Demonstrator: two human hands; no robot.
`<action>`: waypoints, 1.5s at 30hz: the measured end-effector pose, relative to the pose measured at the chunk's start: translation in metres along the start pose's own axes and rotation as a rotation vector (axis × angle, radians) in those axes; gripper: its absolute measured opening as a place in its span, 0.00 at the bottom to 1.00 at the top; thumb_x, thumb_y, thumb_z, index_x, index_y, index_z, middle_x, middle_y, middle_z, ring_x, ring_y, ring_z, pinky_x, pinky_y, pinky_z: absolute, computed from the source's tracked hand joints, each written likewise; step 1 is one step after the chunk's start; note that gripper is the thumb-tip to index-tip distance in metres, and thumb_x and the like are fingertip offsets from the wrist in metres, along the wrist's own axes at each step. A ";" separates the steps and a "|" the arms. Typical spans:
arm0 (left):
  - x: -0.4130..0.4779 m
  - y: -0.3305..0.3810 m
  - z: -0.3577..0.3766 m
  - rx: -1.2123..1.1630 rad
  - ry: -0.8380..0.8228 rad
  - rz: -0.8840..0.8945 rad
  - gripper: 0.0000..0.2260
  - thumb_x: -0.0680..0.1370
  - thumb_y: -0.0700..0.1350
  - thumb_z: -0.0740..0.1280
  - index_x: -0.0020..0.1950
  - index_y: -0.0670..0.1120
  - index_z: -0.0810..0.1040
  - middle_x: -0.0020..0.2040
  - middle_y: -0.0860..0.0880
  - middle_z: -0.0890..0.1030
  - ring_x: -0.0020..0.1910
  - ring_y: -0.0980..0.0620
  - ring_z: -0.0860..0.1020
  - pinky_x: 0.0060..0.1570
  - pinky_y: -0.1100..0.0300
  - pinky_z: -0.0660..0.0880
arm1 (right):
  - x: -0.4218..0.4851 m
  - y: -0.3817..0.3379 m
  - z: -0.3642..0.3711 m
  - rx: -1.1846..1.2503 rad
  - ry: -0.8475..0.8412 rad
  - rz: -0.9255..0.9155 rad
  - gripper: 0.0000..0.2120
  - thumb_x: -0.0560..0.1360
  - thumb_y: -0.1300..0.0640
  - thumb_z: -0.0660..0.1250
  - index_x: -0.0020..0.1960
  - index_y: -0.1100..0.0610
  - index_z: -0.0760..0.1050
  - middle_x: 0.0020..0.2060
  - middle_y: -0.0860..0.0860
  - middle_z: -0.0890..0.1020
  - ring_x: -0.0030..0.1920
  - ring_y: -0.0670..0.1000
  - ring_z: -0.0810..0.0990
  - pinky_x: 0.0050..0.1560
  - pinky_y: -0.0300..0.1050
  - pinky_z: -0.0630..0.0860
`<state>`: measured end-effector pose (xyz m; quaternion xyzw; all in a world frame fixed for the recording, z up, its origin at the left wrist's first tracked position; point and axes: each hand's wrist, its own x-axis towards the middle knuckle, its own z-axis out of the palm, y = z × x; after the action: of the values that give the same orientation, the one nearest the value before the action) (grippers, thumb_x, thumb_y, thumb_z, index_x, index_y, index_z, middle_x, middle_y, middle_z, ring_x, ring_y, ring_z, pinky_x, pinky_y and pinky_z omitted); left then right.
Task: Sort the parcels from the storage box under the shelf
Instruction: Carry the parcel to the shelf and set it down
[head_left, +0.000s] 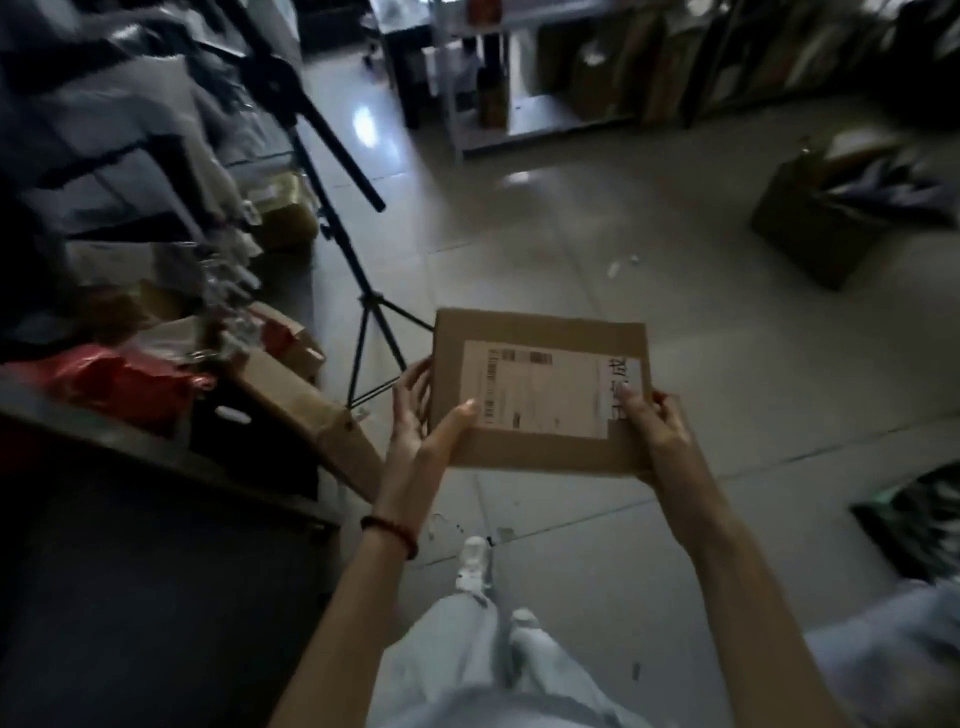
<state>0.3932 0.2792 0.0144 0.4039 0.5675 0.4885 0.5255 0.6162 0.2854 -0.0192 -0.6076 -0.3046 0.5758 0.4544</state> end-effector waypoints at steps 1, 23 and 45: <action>0.012 0.000 0.005 0.023 0.008 0.019 0.21 0.76 0.41 0.67 0.62 0.62 0.67 0.63 0.48 0.76 0.58 0.54 0.78 0.54 0.58 0.78 | 0.010 -0.005 0.000 0.000 0.014 -0.005 0.19 0.74 0.42 0.67 0.61 0.49 0.71 0.54 0.49 0.82 0.53 0.49 0.82 0.47 0.49 0.78; 0.351 0.069 0.085 0.136 0.087 -0.062 0.23 0.70 0.57 0.71 0.62 0.56 0.71 0.57 0.53 0.79 0.53 0.58 0.78 0.47 0.65 0.74 | 0.295 -0.151 0.016 -0.080 -0.002 -0.098 0.13 0.79 0.46 0.59 0.62 0.45 0.71 0.55 0.44 0.81 0.53 0.40 0.80 0.40 0.37 0.78; 0.621 0.117 0.137 0.260 0.375 0.112 0.25 0.75 0.56 0.65 0.72 0.55 0.67 0.64 0.52 0.76 0.59 0.54 0.76 0.48 0.70 0.74 | 0.643 -0.326 0.076 -0.264 -0.381 -0.160 0.15 0.80 0.49 0.59 0.66 0.49 0.69 0.54 0.43 0.80 0.46 0.35 0.80 0.36 0.32 0.77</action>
<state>0.4468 0.9231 0.0072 0.4012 0.6901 0.5063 0.3264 0.6896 1.0063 0.0093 -0.5162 -0.5044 0.5975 0.3496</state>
